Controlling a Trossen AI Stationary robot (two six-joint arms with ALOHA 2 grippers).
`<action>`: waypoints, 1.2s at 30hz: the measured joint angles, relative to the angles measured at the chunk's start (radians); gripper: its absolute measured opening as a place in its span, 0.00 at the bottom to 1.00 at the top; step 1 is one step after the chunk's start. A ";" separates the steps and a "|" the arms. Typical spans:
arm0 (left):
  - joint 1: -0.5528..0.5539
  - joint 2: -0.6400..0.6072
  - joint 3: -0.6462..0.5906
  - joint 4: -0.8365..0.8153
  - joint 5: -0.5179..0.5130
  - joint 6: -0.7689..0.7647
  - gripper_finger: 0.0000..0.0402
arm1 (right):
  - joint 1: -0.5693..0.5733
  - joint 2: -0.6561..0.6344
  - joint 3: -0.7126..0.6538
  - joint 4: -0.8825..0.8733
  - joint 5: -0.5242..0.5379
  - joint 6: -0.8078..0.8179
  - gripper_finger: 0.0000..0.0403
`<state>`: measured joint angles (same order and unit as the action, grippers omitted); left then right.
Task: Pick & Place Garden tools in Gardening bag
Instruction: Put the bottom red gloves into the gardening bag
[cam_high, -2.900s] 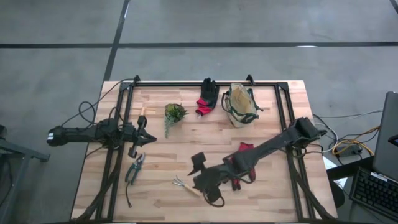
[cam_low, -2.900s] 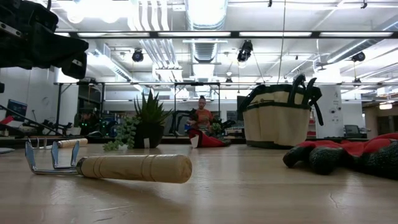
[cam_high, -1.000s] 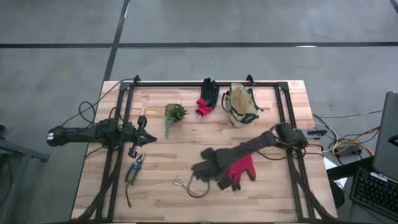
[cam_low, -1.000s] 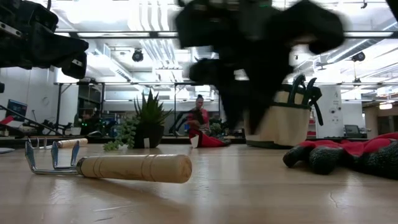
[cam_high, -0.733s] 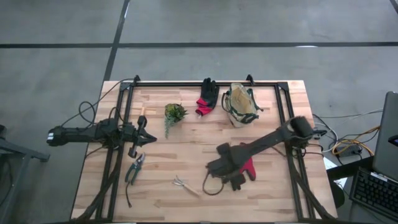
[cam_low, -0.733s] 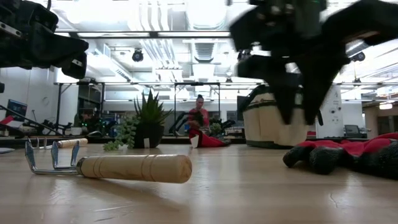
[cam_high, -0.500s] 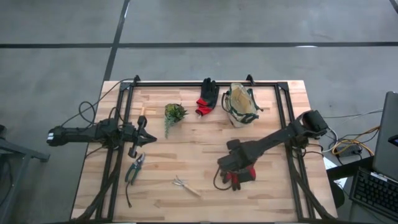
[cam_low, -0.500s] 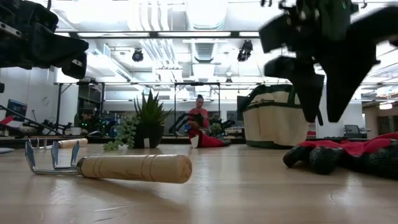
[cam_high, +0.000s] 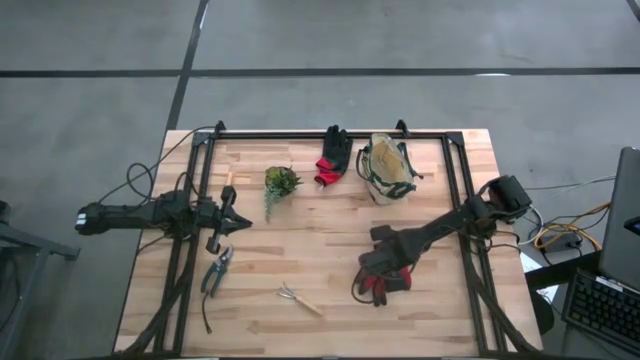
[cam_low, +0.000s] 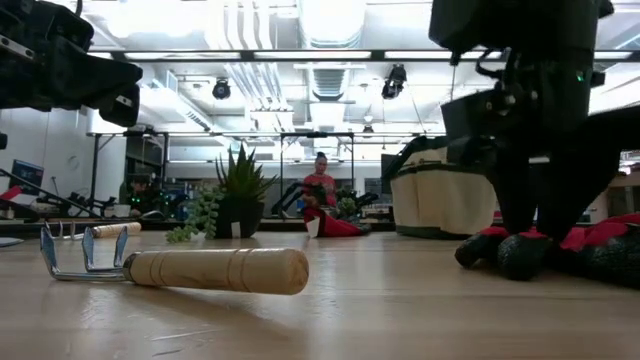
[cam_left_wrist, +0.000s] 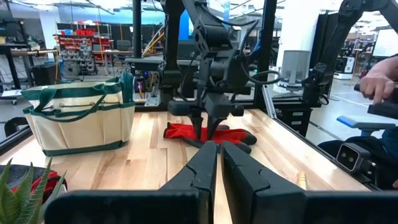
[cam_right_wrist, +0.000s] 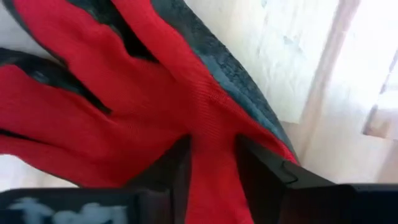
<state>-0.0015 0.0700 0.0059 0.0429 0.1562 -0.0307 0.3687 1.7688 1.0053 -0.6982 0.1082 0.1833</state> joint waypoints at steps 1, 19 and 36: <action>0.000 0.000 0.000 0.000 0.000 0.000 0.07 | 0.000 -0.002 -0.012 0.016 0.000 0.000 0.26; 0.000 0.000 0.000 0.000 0.000 0.000 0.07 | 0.000 -0.026 0.153 -0.053 0.055 -0.025 0.02; 0.000 0.000 0.000 0.000 0.000 0.000 0.07 | 0.010 -0.027 0.379 -0.265 0.199 -0.073 0.02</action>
<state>-0.0016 0.0700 0.0059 0.0433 0.1562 -0.0307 0.3786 1.7417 1.3846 -0.9636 0.3072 0.1106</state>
